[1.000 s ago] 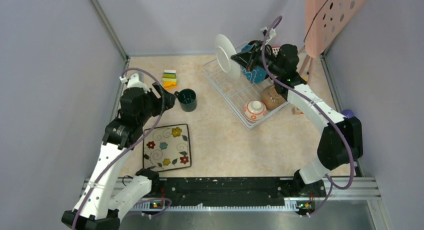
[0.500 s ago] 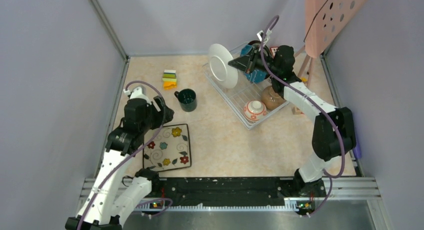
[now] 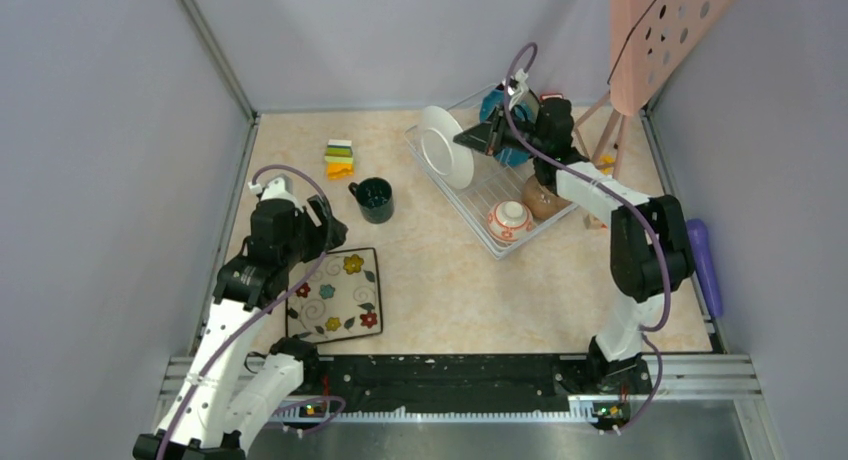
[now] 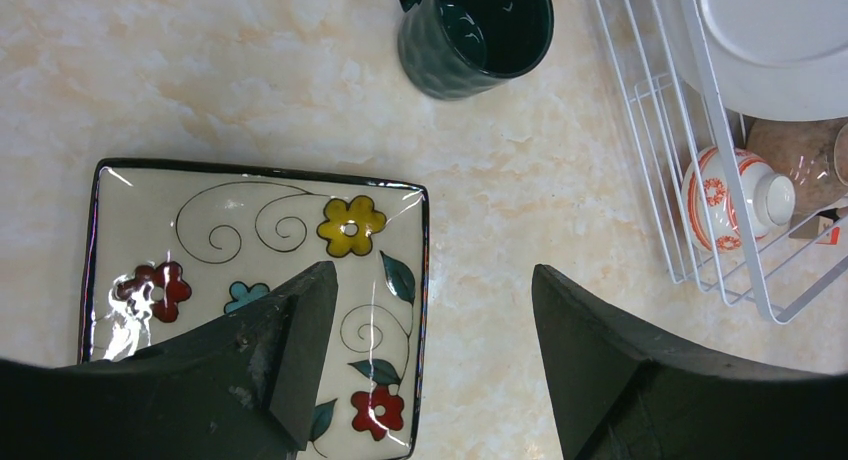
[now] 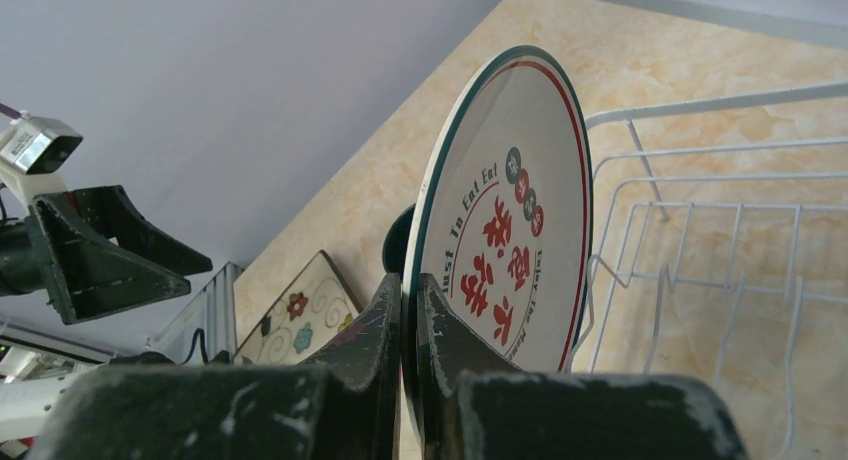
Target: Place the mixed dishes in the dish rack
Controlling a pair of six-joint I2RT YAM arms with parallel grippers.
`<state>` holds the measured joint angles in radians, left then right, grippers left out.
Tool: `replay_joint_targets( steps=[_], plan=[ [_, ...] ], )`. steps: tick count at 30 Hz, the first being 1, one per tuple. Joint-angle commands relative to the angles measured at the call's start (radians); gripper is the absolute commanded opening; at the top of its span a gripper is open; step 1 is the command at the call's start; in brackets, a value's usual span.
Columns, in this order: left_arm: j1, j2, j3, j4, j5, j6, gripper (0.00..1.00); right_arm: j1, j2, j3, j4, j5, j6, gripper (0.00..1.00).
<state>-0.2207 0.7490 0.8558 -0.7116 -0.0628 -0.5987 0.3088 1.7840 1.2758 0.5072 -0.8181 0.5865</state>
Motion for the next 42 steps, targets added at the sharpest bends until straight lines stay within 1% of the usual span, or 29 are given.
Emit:
replay_joint_targets(
  steps=[1,9,10,13,16,17,19,22,25,26,27,29,30,31,42],
  plan=[
    [0.01,0.006,-0.013,0.036,0.012,0.017,0.76,-0.015,0.013,0.046,0.071,-0.019,-0.014,0.0],
    [0.016,0.008,-0.028,0.039,0.011,0.022,0.76,-0.015,0.056,0.057,-0.014,0.044,-0.115,0.0],
    [0.017,0.009,-0.03,0.038,0.008,0.022,0.76,-0.014,0.065,0.064,-0.029,0.053,-0.122,0.06],
    [0.02,0.008,-0.034,0.035,0.005,0.022,0.77,-0.004,0.077,0.089,-0.099,0.073,-0.182,0.37],
    [0.022,0.008,-0.037,0.035,0.004,0.02,0.77,0.026,0.052,0.092,-0.168,0.122,-0.254,0.62],
    [0.023,0.009,-0.037,0.035,0.006,0.02,0.77,0.035,0.042,0.094,-0.19,0.136,-0.269,0.64],
    [0.024,0.01,-0.036,0.034,0.007,0.02,0.77,0.049,0.023,0.1,-0.227,0.154,-0.287,0.65],
    [0.024,0.01,-0.038,0.029,0.01,0.019,0.77,0.056,0.011,0.11,-0.262,0.153,-0.291,0.64],
    [0.025,0.003,-0.041,0.023,0.008,0.019,0.77,0.067,-0.012,0.111,-0.301,0.199,-0.337,0.63],
    [0.026,0.0,-0.044,0.023,0.008,0.018,0.77,0.07,-0.015,0.118,-0.317,0.213,-0.349,0.56],
    [0.026,-0.005,-0.046,0.023,0.008,0.017,0.77,0.07,-0.01,0.135,-0.336,0.221,-0.351,0.45],
    [0.026,-0.009,-0.049,0.023,0.007,0.017,0.77,0.07,0.013,0.183,-0.381,0.214,-0.356,0.19],
    [0.026,-0.01,-0.049,0.022,0.008,0.017,0.77,0.07,0.022,0.208,-0.403,0.205,-0.358,0.03],
    [0.026,-0.01,-0.05,0.021,0.009,0.016,0.77,0.07,0.028,0.222,-0.408,0.198,-0.354,0.0],
    [0.029,-0.021,-0.053,0.013,0.011,0.023,0.77,0.053,-0.025,0.292,-0.371,0.131,-0.268,0.0]
  ],
)
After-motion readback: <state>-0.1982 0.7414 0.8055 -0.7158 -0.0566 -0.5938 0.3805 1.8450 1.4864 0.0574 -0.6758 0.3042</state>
